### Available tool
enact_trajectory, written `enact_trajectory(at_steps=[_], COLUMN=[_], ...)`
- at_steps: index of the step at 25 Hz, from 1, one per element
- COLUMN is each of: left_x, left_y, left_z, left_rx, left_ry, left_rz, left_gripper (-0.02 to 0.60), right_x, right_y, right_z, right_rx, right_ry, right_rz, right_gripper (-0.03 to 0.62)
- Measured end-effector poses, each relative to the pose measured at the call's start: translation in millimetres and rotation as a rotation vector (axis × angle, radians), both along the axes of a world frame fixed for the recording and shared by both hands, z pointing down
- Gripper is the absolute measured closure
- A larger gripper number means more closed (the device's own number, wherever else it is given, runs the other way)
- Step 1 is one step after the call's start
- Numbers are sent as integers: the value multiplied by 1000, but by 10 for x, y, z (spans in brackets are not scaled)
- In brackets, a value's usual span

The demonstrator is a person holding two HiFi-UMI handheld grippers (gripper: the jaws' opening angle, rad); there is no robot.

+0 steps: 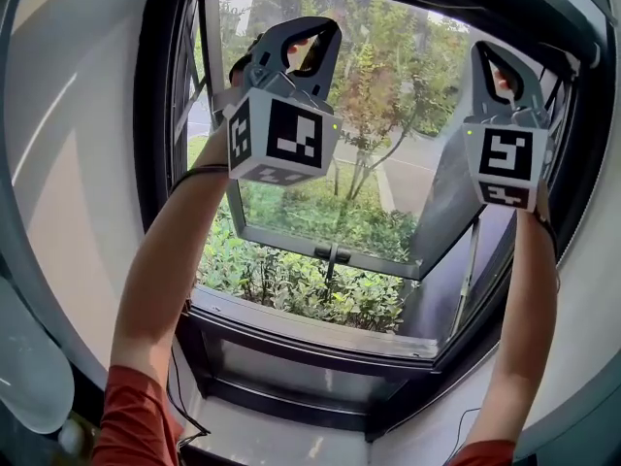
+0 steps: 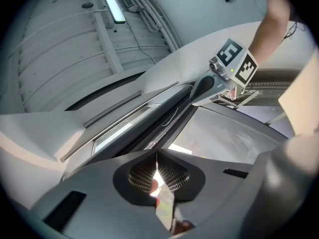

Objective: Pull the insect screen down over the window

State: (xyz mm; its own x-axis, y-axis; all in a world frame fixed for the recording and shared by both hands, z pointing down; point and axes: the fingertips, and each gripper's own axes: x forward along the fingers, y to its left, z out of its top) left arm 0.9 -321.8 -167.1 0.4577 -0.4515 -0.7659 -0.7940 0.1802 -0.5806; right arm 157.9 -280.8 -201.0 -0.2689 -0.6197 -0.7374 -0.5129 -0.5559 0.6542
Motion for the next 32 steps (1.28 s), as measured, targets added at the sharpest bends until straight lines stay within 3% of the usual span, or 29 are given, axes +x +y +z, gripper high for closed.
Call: enact_trajectory(at_steps=[7,10,11,20,32], left_x=[51,55,60,56,87], left_y=[-53,-119,-147,-336,-564], left_z=[-460,-606,-640,-812,-885], left_rx=[33,24,21,-3,-52], left_ry=[-100,-144,-161,-293,-346], left_rz=[-166,-240,-267,-455,-574], left_gripper=[565,528,514,453,430], right_x=[65,118,127,210,217], right_y=[-45,-64,-76,-254,-434], right_z=[-362,-451,-466,-528,-504], right_rx=[15,1,-11,-111,-190], right_ry=[49,58,67,163,251], right_rz=[132,175,190,356,509], right_gripper=[583,580,531,477,456])
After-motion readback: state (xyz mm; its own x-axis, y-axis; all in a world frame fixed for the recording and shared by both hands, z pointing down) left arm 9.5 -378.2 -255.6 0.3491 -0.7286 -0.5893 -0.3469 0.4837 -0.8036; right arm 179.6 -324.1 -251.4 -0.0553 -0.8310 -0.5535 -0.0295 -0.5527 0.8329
